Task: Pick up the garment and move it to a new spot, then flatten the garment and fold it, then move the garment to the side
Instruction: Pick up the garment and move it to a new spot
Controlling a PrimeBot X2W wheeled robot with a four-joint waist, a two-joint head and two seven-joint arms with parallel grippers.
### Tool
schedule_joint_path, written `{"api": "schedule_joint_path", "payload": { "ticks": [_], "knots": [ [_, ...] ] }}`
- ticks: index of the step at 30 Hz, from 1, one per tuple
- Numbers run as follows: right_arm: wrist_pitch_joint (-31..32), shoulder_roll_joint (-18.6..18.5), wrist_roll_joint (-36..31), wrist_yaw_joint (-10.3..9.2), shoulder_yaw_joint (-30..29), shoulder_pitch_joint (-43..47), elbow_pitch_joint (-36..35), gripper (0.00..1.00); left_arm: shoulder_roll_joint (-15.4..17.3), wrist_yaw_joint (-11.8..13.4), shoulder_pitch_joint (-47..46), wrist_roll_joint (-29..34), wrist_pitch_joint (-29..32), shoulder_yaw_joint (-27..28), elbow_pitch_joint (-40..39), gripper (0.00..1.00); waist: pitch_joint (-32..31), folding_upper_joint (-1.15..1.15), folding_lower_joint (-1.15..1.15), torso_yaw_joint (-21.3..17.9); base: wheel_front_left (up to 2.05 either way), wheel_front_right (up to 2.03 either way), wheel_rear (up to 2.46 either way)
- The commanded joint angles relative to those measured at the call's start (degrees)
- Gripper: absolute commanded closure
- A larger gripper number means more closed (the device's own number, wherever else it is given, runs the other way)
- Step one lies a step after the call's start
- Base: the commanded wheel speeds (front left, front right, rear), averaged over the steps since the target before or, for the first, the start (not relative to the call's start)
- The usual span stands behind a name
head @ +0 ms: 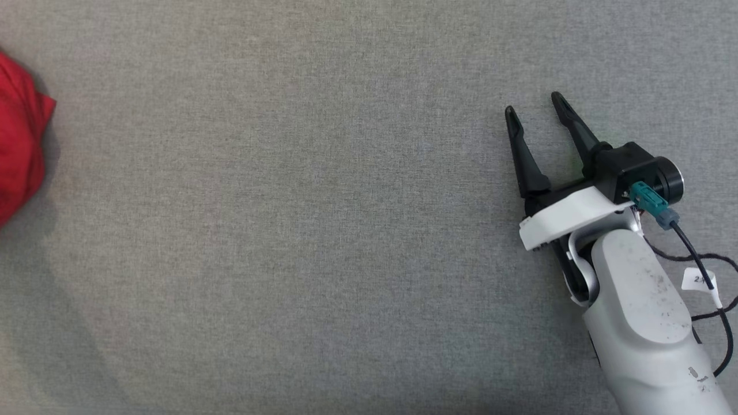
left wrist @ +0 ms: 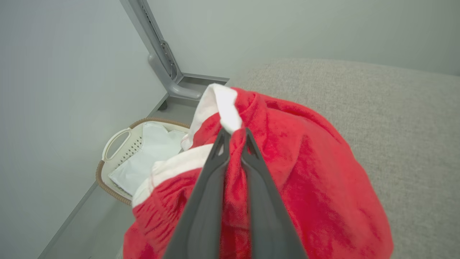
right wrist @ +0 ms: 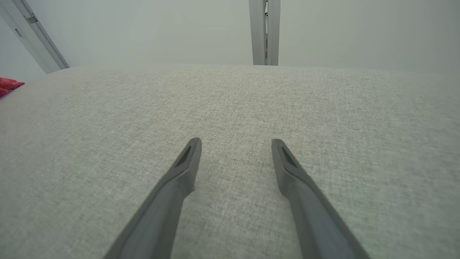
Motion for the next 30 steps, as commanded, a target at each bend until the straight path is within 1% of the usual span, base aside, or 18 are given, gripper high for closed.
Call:
{"api": "schedule_joint_path", "payload": {
  "ticks": [1,3,6,8,11,12,15,20,25,30],
  "knots": [
    [0.6,-0.6,0.7,-0.13,-0.2,3.0,1.7,0.00,0.8,0.1,-1.6,2.9,-0.4,2.1,-2.3,1.00,-2.7,0.00,0.00,-0.5,0.00,0.00,0.00],
    [0.5,-0.6,1.7,-0.12,-0.2,3.4,1.8,0.00,0.9,0.4,-1.6,7.8,-0.4,5.8,-6.7,1.00,-4.2,0.00,0.00,-1.1,0.00,0.00,0.00],
    [0.4,-0.5,3.2,-0.12,0.0,4.3,1.5,0.00,-0.2,0.3,-0.5,15.4,-0.4,12.1,-14.6,1.00,-6.8,0.00,0.00,-2.7,0.00,0.00,0.00],
    [0.4,-0.5,3.9,-0.12,0.4,5.2,1.3,0.00,-2.0,0.2,0.8,19.7,-0.4,14.9,-19.5,1.00,-8.5,0.00,0.00,-3.9,0.00,0.00,0.00],
    [0.4,-0.5,4.9,-0.12,0.5,6.7,1.1,0.00,-4.8,0.1,1.7,24.2,-0.4,16.8,-25.9,1.00,-10.7,0.00,0.00,-6.1,0.00,0.00,0.00],
    [0.4,-0.5,4.9,-0.12,0.7,7.2,0.9,0.00,-6.1,0.1,2.1,24.8,-0.4,16.6,-28.3,1.00,-11.3,0.00,0.00,-7.1,0.00,0.00,0.00],
    [0.3,-0.4,4.6,-0.11,1.7,8.5,0.3,0.00,-8.7,0.0,3.7,25.9,-0.4,14.9,-33.8,1.00,-12.7,0.00,0.00,-9.8,0.00,0.00,0.00],
    [0.3,-0.4,6.3,-0.11,2.6,10.4,-0.2,0.00,-13.1,0.0,6.2,26.7,-0.4,8.8,-40.7,1.00,-14.8,0.00,0.00,-15.1,0.00,0.00,0.00],
    [0.3,-0.4,7.7,-0.11,3.8,12.2,-0.7,0.00,-17.9,0.0,9.0,25.9,-0.4,2.4,-41.7,1.00,-16.0,0.00,0.00,-19.8,0.00,0.00,0.00],
    [0.3,-0.4,8.3,-0.11,4.7,13.5,-1.0,0.00,-21.4,0.0,12.3,25.7,-0.4,-2.2,-39.7,1.00,-16.6,0.00,0.00,-22.8,0.00,0.00,0.00]
  ]
}}
